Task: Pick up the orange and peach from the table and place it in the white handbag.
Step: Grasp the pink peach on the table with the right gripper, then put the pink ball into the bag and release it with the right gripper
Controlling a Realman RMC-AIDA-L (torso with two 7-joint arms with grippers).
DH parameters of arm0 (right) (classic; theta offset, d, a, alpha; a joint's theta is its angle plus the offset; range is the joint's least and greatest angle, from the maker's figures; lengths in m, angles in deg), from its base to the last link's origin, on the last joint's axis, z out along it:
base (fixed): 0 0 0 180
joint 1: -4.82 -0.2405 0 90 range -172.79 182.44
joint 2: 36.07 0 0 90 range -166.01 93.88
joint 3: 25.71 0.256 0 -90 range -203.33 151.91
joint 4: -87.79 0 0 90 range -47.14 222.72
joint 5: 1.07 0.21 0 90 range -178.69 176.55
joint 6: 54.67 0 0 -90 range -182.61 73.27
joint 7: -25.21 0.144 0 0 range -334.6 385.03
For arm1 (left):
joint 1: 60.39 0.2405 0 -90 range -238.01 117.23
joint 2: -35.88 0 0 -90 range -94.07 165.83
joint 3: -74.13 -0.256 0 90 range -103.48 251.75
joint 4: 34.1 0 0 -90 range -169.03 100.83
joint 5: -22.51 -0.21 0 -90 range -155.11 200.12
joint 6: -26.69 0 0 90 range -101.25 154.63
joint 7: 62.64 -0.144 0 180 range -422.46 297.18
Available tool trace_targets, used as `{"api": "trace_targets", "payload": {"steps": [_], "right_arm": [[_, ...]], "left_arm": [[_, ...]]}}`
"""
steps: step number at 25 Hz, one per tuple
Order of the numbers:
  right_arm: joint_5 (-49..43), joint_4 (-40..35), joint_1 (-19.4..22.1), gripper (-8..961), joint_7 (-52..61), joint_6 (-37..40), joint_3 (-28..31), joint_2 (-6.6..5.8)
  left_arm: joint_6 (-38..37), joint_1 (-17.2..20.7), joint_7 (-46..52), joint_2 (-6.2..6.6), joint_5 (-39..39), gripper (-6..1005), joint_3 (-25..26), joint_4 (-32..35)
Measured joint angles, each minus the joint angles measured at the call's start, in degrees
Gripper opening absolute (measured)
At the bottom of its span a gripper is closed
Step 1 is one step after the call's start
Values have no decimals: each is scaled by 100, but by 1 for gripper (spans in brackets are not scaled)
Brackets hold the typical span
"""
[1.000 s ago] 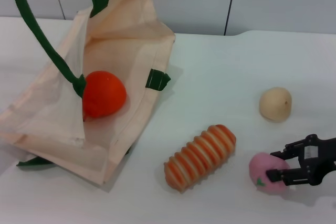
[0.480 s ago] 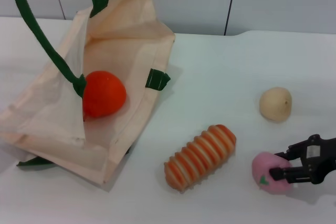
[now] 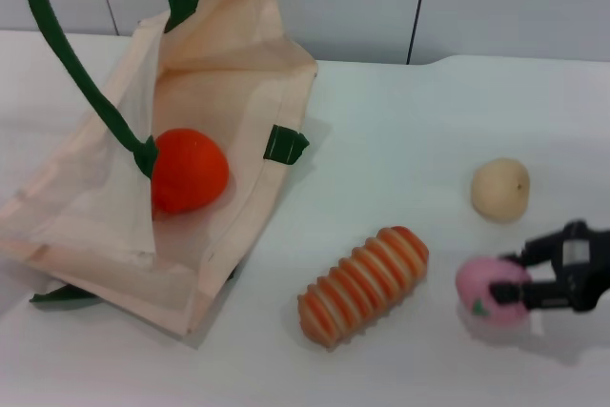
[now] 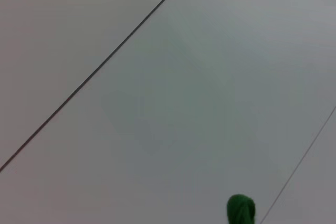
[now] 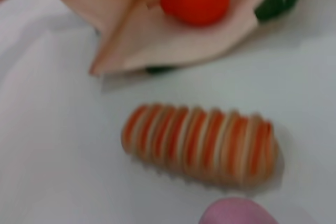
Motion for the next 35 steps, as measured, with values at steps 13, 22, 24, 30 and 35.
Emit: {"api": "trace_targets", "payload": {"steps": [13,22,24,30,35], "right_arm": [[1378,171,-1175,404,-295,92,-179,-4],[1394,1802,-2378,405,-639,-1648,-226,-1],[1394,2073,-2558,403,-670,-2028,-225,2],[1543,2717,-2973,401,-769,-3183,-191,2],[1575,3162,-3226,400,-820,-4013,-177,1]], "left_arm": [[68,-102,-17,0,9,120,-33,-68],[227,-199,16,-10,4,121,-64,-79],[263,-206,22,-13,6,120,-66,-79],[332,-293,30,-28,1,121,-70,-118],[378,-384,23,-22,-25,121,-95,-235]]}}
